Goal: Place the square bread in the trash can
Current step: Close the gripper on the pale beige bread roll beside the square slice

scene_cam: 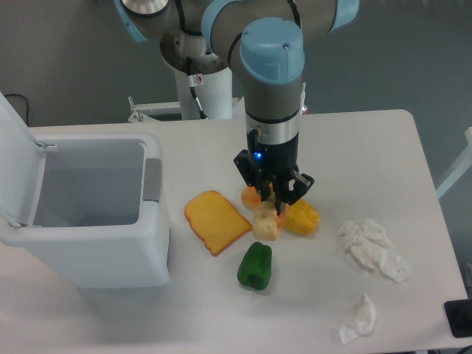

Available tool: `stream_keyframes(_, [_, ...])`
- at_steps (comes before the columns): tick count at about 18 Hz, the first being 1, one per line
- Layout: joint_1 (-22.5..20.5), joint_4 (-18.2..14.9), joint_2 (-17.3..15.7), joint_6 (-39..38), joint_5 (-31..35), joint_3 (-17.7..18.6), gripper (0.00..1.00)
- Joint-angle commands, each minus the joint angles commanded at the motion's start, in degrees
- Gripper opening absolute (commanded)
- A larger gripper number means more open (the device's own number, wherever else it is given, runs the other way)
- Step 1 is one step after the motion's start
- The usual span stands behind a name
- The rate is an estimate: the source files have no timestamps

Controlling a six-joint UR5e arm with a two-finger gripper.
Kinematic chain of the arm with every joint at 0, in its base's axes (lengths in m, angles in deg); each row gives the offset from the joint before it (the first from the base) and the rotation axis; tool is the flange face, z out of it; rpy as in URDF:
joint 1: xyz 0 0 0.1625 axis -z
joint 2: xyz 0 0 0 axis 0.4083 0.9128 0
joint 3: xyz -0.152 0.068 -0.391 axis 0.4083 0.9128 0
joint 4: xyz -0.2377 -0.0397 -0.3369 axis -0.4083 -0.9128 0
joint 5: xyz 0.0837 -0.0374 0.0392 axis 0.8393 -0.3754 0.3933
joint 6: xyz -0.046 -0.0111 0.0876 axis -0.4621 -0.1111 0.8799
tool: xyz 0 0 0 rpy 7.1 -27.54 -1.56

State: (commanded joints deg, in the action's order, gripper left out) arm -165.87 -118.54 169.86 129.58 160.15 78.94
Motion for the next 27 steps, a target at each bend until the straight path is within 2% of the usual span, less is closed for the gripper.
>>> stream_keyframes(8, [-0.1, 0.1, -0.2, -1.3, 0.0, -0.1, 0.34])
stream_keyframes(10, [-0.1, 0.1, -1.1, -1.8, -0.2, -0.4, 0.34])
stream_keyframes(16, [0.4, 0.0, -2.7, -7.6, -3.2, -1.1, 0.34])
stream_keyframes(19, [0.2, 0.0, -3.0, -14.2, -6.5, -2.2, 0.34])
stream_keyframes(21, [0.2, 0.1, -4.5, -19.3, -8.3, -2.5, 0.34])
stream_keyframes(24, [0.4, 0.0, -6.0, -22.0, -10.4, -2.3, 0.34])
stream_keyframes(27, [0.5, 0.0, -7.5, -29.6, -16.8, -2.0, 0.34])
